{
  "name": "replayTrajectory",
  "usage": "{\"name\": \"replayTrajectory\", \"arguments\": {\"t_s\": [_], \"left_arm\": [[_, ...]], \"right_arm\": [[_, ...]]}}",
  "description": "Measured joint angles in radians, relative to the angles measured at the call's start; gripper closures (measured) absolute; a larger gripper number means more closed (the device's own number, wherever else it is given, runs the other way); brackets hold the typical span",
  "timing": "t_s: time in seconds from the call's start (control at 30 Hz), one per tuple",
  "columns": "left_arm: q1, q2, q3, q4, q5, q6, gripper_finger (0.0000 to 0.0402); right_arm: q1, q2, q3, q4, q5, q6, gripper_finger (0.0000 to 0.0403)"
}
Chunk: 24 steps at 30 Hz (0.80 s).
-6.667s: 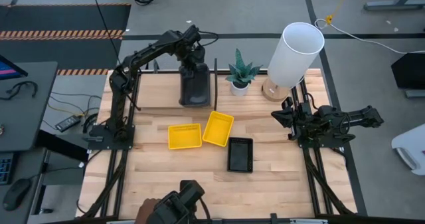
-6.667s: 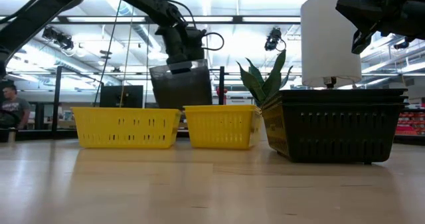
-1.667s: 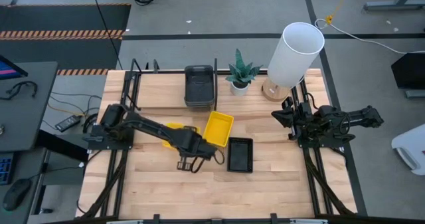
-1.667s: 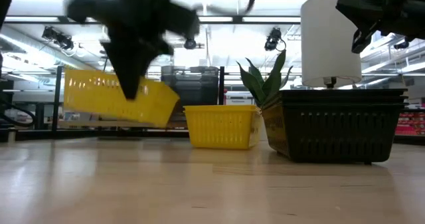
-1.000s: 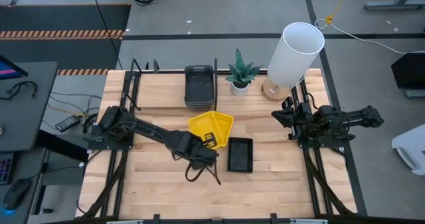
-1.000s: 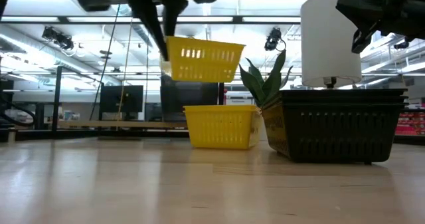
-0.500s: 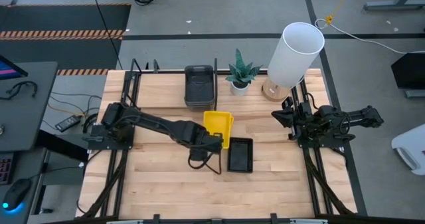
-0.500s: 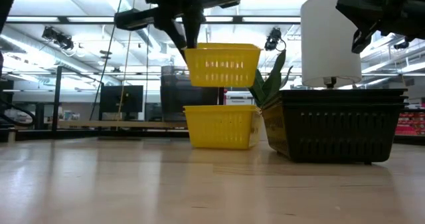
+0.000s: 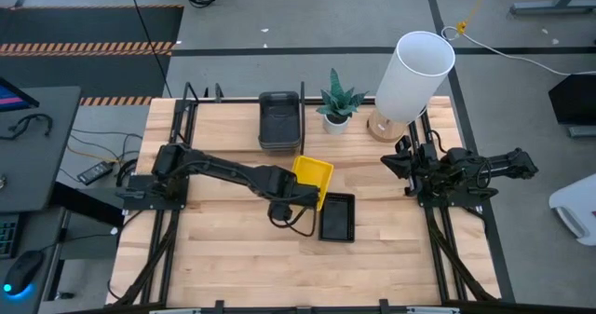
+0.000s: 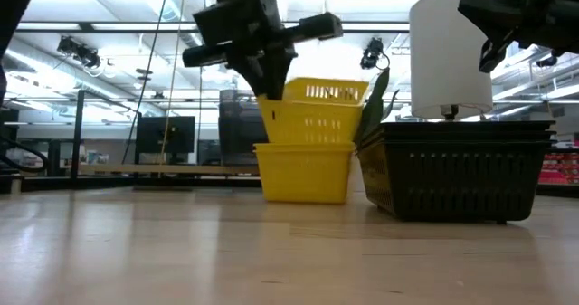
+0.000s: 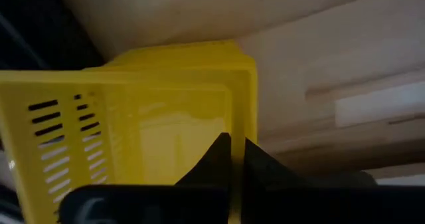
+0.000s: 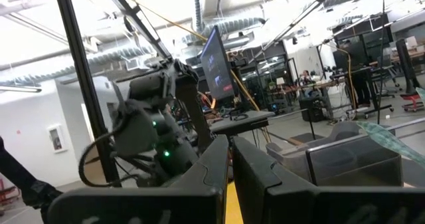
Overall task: Stack baskets on shelf by color
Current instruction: Stack the yellow bin on the stacked yellow bins
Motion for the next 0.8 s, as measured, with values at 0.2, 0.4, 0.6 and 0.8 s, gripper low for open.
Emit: {"name": "replayTrajectory", "arguments": {"t_s": [0.2, 0.4, 0.6, 0.8], "left_arm": [[0.006, 0.015, -0.001, 0.020, 0.102, -0.010, 0.0395], [-0.004, 0.021, 0.000, 0.070, 0.239, -0.117, 0.0395], [-0.010, 0.022, 0.000, 0.089, 0.300, -0.231, 0.0385], [-0.015, 0.038, 0.001, 0.091, 0.282, -0.328, 0.0316]], "right_arm": [[0.000, 0.002, 0.000, 0.001, 0.006, 0.000, 0.0376], [0.000, 0.002, 0.000, 0.001, 0.007, 0.000, 0.0376], [0.000, 0.003, 0.000, 0.001, 0.007, 0.000, 0.0376], [0.000, 0.003, 0.000, 0.001, 0.008, 0.000, 0.0376]]}}
